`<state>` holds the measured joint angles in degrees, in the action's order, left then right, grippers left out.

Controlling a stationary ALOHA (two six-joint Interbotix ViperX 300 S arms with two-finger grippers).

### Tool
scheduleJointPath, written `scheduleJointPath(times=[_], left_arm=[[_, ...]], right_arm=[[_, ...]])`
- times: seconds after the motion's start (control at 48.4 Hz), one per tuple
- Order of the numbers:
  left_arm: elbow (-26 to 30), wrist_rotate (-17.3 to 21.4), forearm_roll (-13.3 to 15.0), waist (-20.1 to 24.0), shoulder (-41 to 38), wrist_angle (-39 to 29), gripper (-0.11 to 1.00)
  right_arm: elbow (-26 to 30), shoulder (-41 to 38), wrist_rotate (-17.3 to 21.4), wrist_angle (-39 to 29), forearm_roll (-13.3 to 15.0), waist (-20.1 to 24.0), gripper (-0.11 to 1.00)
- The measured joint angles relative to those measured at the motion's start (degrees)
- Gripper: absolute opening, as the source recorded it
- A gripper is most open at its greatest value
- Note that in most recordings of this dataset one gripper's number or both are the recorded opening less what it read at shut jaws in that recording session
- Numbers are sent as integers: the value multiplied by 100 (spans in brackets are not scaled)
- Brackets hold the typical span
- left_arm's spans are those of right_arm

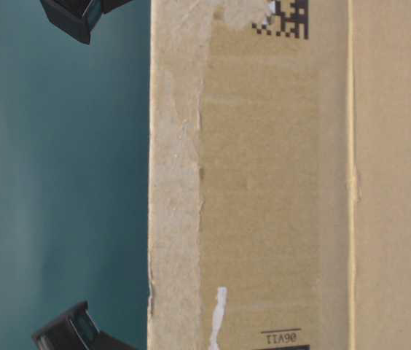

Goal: Close the cardboard box.
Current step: 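Hold the left flap down with the left gripper, sliding it toward the back, then move the right gripper down to the front flap near the tape roll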

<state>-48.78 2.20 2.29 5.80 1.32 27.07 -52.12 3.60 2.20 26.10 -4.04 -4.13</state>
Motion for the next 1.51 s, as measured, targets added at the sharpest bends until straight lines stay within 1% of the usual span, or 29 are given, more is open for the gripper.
scheduleJointPath(times=[0.145,0.351,0.496,0.64,1.033,1.508], left_arm=[[360,62,-9,211,-202,0,0],[791,369,-9,536,-457,0,0],[1011,483,-9,606,-633,9,0],[1160,501,-9,677,-826,9,0],[1274,536,-35,756,-1230,35,0],[1283,519,-35,765,-1257,44,0]], right_arm=[[0,0,0,26,9,0,0],[0,0,0,35,9,0,0],[0,0,0,35,9,9,0],[0,0,-9,44,0,9,0],[0,0,0,97,0,26,0],[0,62,9,88,9,70,0]])
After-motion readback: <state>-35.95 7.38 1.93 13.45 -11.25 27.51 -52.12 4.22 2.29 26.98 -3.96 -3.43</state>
